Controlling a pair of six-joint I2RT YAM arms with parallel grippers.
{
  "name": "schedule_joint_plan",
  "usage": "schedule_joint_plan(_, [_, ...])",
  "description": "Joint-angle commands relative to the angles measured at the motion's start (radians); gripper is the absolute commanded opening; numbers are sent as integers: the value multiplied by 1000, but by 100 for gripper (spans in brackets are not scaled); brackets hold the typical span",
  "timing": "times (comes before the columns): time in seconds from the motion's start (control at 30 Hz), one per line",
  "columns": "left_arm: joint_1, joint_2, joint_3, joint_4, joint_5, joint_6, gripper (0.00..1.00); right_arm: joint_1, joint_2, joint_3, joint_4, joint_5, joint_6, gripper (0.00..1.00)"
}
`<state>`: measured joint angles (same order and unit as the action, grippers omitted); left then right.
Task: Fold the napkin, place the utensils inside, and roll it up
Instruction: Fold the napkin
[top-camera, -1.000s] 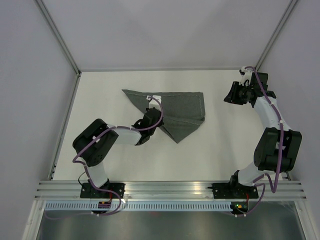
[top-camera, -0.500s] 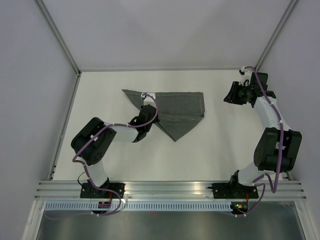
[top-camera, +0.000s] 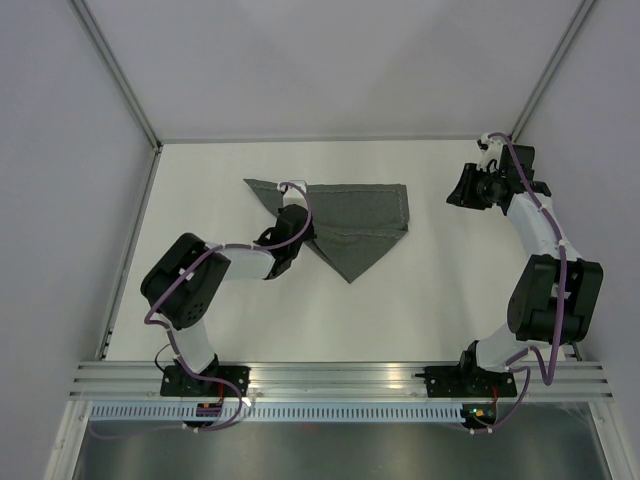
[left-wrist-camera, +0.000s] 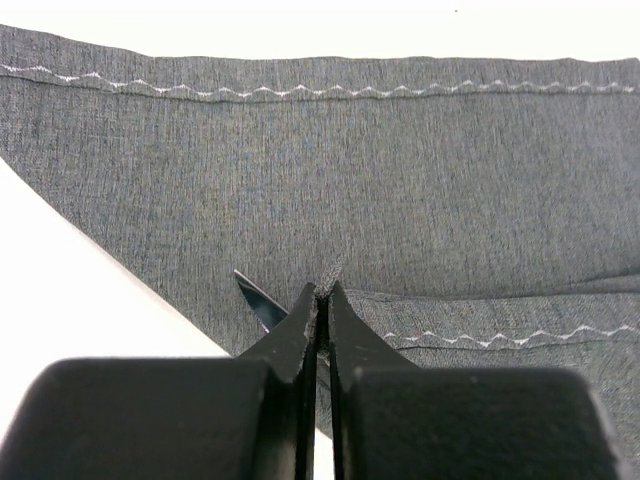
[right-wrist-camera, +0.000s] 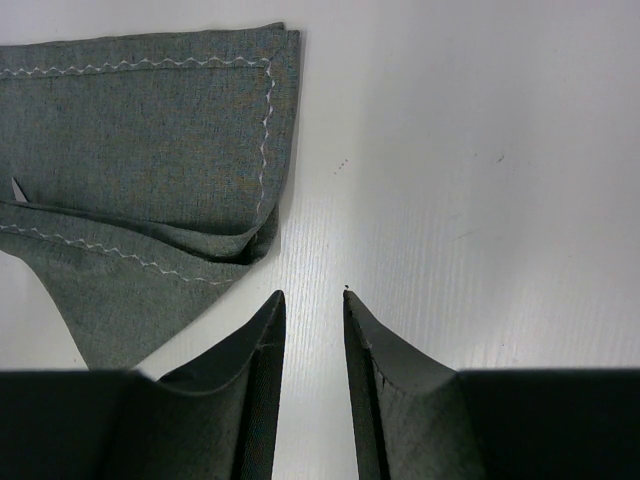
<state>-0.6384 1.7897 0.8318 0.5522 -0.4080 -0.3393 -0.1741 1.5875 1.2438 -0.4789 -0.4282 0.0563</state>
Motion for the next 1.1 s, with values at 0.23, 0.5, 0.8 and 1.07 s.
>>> schedule_joint_plan(0.23, [25,22,105,-121,-5,-105,10,5,8,0,8,6,4,36])
schedule_joint_plan(0.5, [46,23,118,-181,-2,-155,28,10,3,-1,5,6,5,36])
schedule_joint_plan(0.8, [69,-9,112,-192,9,-145,56,8,0,-3,3,3,2,36])
schedule_joint_plan(1.07, [74,3,144,-232,18,-142,55,15,2,-3,5,2,2,36])
